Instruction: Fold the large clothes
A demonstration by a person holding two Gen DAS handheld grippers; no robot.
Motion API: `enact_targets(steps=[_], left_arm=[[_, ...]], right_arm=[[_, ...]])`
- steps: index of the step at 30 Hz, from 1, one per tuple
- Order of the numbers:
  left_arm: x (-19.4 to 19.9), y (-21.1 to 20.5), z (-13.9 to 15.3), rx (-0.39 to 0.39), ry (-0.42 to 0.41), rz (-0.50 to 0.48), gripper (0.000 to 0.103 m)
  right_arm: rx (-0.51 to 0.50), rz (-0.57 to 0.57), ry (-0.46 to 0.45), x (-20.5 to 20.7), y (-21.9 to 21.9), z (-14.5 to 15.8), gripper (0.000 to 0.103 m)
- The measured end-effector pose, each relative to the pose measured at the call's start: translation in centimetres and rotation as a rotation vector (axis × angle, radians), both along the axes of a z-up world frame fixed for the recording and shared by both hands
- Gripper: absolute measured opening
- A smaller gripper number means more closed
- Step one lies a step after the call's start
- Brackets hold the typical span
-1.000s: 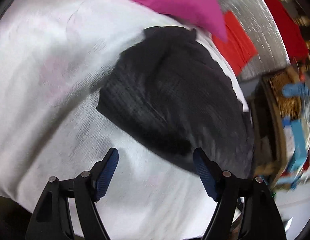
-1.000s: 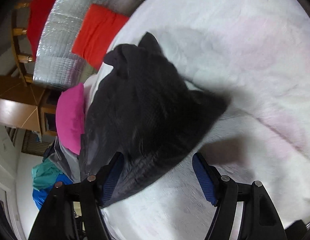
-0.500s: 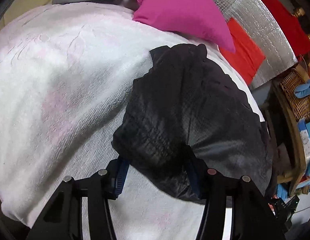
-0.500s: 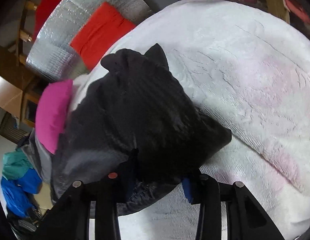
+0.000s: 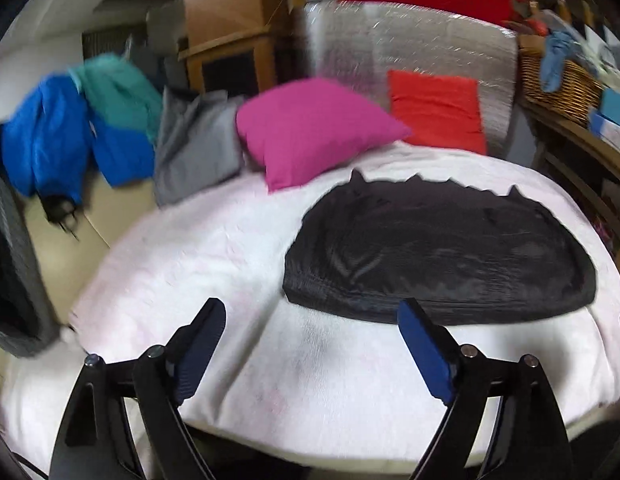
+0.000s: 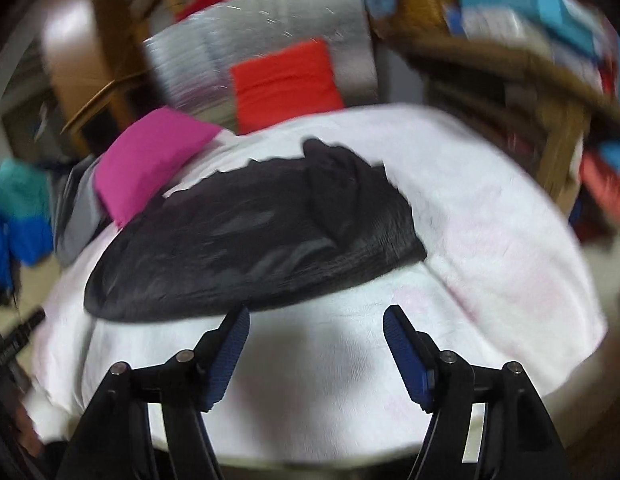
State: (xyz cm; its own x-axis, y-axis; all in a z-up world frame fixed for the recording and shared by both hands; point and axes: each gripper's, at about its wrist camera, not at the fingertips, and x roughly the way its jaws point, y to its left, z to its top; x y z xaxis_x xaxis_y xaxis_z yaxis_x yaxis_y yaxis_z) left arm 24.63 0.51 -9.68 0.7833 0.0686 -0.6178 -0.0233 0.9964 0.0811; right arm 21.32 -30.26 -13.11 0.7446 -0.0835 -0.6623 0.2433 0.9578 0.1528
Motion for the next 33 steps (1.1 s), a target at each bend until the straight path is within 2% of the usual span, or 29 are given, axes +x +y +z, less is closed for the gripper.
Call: enact_targets(steps=[5, 12, 24, 33], left_arm=[[-4.9, -1.1, 4.6, 0.040, -0.108, -0.011, 0.092], [-10.9, -1.7, 8.9, 0.011, -0.203, -0.051, 0.094], [-15.9, -2.2, 11.6, 0.071, -0.296, -0.041, 0.099], [-17.7, -1.7, 12.1, 0.083, -0.305, -0.044, 0.100]], right_arm=[[-0.085, 0.023, -0.081, -5.6, 1.8, 4.4, 0.082], [-0.130, 0.036, -0.101, -10.4, 4.5, 7.5, 0.083], [-0.150, 0.028, -0.115, -14.9, 6.6, 10.0, 0.083], [-0.160, 0.019, -0.121, -16.2, 7.4, 10.8, 0.083]])
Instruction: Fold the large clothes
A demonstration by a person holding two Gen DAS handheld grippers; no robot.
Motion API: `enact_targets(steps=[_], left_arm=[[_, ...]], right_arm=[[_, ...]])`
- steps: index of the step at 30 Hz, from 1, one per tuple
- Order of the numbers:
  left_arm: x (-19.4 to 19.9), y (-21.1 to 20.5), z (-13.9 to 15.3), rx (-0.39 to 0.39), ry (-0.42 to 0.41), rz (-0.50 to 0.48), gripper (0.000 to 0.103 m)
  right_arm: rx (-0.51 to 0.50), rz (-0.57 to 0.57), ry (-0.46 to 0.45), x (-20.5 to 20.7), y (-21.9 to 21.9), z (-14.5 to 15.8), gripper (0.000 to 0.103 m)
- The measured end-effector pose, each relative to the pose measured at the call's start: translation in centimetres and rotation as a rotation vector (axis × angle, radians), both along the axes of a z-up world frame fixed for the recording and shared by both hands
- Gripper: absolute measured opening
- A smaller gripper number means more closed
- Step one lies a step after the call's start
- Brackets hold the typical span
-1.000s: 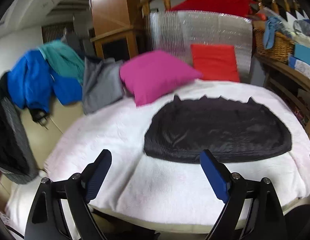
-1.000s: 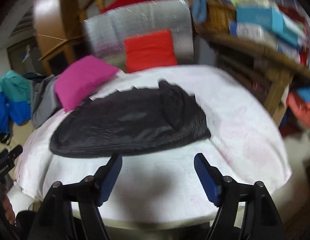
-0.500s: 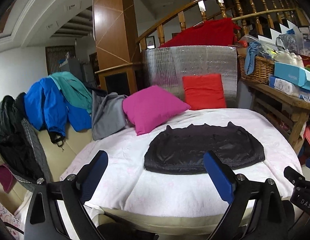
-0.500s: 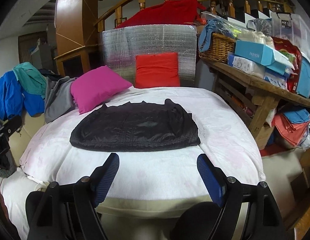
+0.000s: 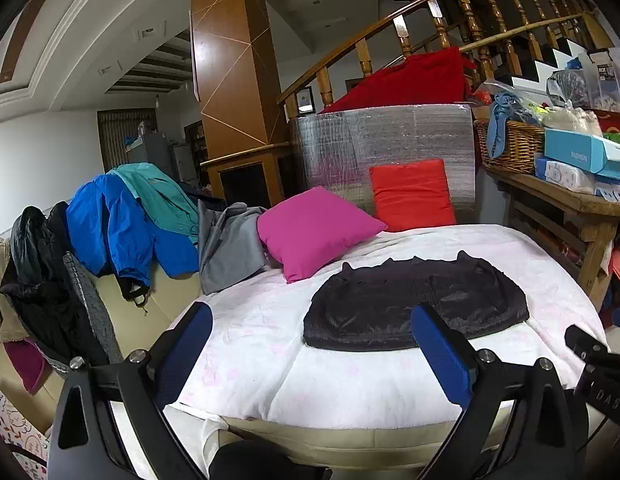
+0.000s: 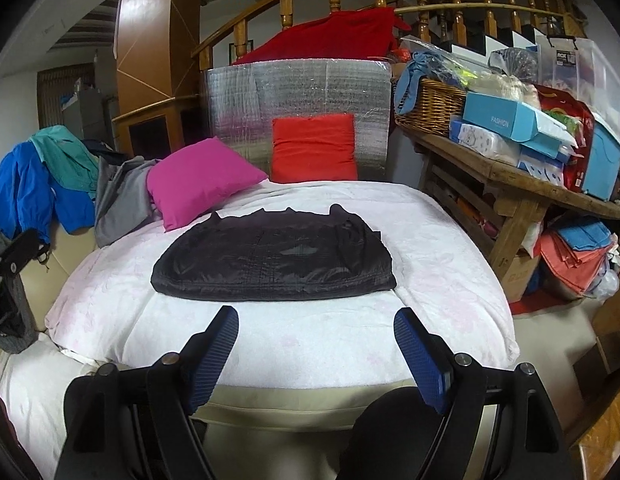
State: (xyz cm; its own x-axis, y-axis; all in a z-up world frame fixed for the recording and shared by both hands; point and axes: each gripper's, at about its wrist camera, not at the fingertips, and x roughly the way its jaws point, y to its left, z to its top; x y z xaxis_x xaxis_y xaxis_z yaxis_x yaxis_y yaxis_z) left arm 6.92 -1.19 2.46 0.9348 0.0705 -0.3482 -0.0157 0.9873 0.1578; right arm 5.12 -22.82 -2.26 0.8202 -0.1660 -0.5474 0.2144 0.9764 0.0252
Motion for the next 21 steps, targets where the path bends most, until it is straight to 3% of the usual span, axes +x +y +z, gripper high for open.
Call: enact_targets(steps=[21], left_arm=[[-0.45, 0.64, -0.80, 0.019, 0.017, 0.020, 0.101]], right_arm=[[0.025, -0.022, 0.017, -0.11, 0.21, -0.33, 0.083]])
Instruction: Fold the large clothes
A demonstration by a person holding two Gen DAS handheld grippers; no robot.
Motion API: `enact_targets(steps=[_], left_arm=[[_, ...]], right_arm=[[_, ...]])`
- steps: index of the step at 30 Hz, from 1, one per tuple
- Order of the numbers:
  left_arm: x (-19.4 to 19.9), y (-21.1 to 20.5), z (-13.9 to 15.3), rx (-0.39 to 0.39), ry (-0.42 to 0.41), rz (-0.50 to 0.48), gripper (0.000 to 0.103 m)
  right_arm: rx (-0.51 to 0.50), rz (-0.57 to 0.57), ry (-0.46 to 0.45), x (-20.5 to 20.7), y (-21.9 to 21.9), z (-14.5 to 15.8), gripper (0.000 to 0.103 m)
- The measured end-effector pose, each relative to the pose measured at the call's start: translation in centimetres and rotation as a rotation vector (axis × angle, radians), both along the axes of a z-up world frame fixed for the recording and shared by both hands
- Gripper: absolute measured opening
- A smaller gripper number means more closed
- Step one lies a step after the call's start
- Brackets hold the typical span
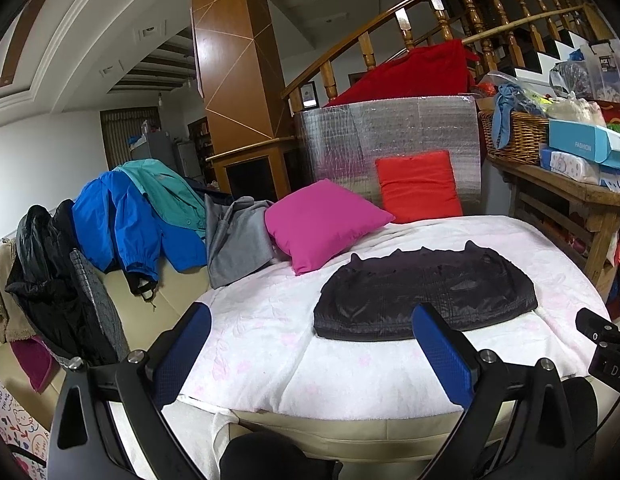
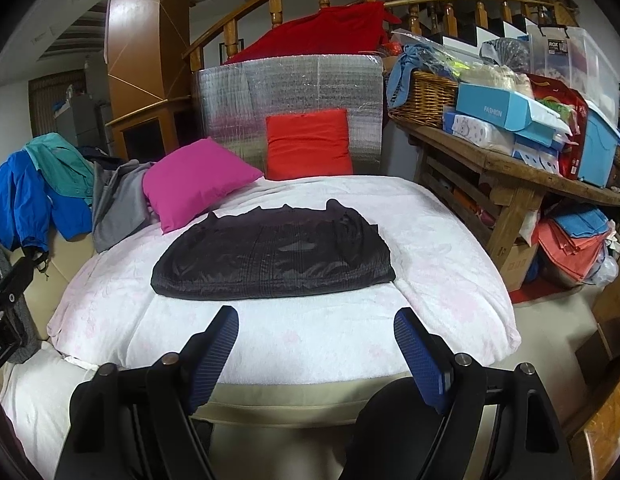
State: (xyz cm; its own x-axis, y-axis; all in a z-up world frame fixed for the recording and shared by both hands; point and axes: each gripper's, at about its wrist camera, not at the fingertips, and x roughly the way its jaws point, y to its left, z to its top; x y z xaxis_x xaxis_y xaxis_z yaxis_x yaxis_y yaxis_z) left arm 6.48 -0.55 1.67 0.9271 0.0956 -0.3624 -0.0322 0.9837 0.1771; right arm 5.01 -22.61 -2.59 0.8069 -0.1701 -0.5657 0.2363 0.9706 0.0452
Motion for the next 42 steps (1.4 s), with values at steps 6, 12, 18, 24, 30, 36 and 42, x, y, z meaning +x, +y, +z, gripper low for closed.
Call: enact_targets(steps=[6, 12, 18, 24, 30, 36, 42], left_arm=[[-0.02, 0.00, -0.11, 0.006, 0.003, -0.003, 0.101], [-0.04, 0.11, -0.15, 0.009, 0.004, -0.005, 0.101], [-0.04, 0.16, -0.25, 0.011, 0.009, -0.006, 0.101], [0.01, 0.26, -0.27, 0.011, 0.009, -0.006, 0.101], [-0.05, 0.28, -0.32, 0.012, 0.008, -0.005, 0.101], [0.00, 0.30, -0.35, 0.012, 0.008, -0.005, 0.101], [0.00, 0.31, -0.38, 0.011, 0.010, -0.006, 0.101]], right_arm=[[0.010, 0.001, 0.006, 0.06, -0.17, -0.24, 0.083], [0.013, -0.003, 0.006, 0.06, -0.22, -0.28, 0.083], [0.014, -0.002, 0.006, 0.05, -0.27, -0.34, 0.083], [0.016, -0.001, 0.006, 0.11, -0.38, -0.34, 0.083], [0.016, 0.000, 0.008, 0.10, -0.33, -0.37, 0.083], [0.019, -0.002, 0.010, 0.12, -0.19, -0.43, 0.083], [0.017, -0.002, 0.009, 0.10, -0.11, -0.48, 0.083]])
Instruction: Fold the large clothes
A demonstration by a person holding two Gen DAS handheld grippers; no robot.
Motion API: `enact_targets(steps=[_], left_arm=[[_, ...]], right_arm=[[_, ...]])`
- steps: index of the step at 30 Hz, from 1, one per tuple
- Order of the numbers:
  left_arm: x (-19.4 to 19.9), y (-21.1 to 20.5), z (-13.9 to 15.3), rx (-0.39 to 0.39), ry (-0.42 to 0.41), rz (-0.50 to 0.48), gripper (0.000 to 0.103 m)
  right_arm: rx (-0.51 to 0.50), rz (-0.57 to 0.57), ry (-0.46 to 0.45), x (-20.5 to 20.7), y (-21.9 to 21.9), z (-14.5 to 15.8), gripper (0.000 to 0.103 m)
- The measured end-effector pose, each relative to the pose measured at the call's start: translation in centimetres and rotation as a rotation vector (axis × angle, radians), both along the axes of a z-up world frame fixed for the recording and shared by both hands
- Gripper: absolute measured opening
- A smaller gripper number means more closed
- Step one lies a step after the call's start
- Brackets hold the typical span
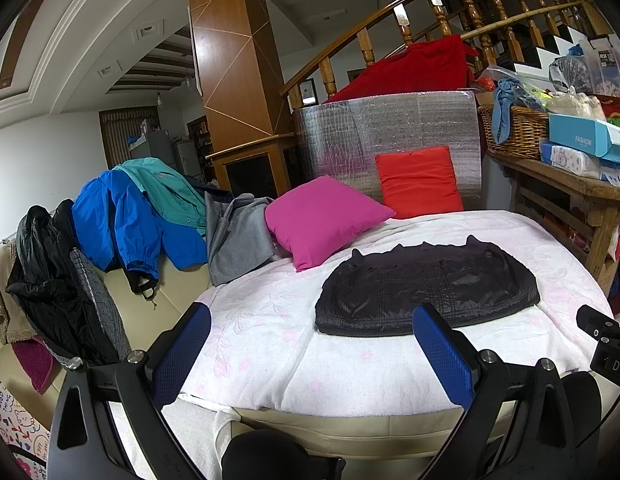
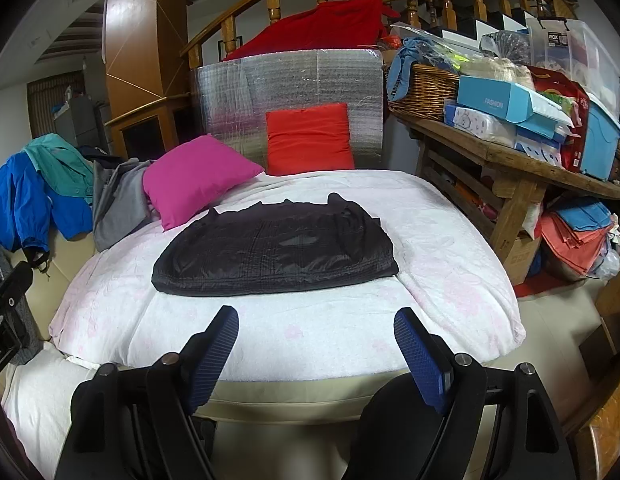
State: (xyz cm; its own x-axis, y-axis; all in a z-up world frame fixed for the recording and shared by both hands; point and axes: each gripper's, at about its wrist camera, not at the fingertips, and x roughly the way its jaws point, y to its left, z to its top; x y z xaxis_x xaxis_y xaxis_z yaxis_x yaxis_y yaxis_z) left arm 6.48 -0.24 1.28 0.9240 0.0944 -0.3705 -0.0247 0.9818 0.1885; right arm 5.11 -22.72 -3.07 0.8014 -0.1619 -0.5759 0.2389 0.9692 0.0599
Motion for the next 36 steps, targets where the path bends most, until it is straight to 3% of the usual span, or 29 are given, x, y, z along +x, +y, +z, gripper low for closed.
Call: enact_targets(steps=[36], left_arm=[[0.09, 0.27, -0.29, 0.000, 0.015, 0.000, 0.101]], right_arm=[[-0.021, 0.005, 0.003, 0.25, 0.14, -0.08, 0.083]])
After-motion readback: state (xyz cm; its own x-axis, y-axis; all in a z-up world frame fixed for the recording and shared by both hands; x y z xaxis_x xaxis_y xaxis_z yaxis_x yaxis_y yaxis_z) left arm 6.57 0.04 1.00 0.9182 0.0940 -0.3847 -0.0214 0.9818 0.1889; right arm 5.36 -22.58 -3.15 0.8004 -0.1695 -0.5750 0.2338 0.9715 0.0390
